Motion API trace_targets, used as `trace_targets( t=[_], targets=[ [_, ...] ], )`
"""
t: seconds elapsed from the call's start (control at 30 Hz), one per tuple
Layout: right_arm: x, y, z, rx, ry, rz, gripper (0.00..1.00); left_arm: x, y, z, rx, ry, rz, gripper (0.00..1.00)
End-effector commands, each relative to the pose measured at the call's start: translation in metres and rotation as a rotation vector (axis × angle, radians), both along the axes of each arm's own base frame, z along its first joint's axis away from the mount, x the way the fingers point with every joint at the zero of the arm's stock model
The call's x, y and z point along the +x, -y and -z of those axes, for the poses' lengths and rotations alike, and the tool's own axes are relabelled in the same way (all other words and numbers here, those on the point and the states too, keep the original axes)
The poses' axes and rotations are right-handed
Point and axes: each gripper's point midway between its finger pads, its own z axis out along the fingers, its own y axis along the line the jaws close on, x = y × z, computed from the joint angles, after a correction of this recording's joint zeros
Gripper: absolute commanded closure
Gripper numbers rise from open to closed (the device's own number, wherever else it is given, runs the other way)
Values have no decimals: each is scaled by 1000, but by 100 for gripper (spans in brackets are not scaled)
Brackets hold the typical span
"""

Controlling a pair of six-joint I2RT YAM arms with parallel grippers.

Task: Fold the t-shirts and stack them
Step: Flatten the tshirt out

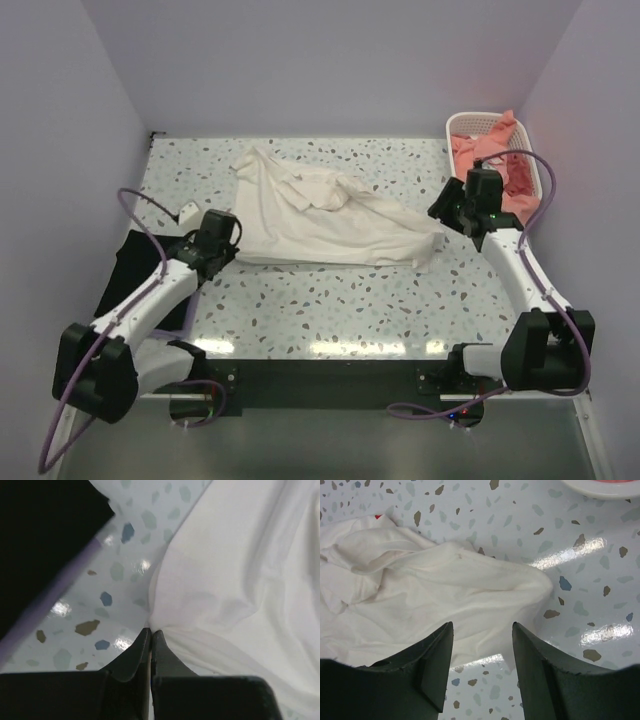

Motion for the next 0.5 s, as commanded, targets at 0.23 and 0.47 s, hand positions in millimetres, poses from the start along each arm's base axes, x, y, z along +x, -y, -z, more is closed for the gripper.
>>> trace_targets(
  t=[0.23, 0.47],
  targets=[
    [-19, -16, 50, 42, -69, -67, 46, 14, -79, -96, 50, 219, -130, 100],
    [-51, -56, 87, 164, -113, -142, 45, 23, -78, -102, 21, 231, -99, 100]
  ],
)
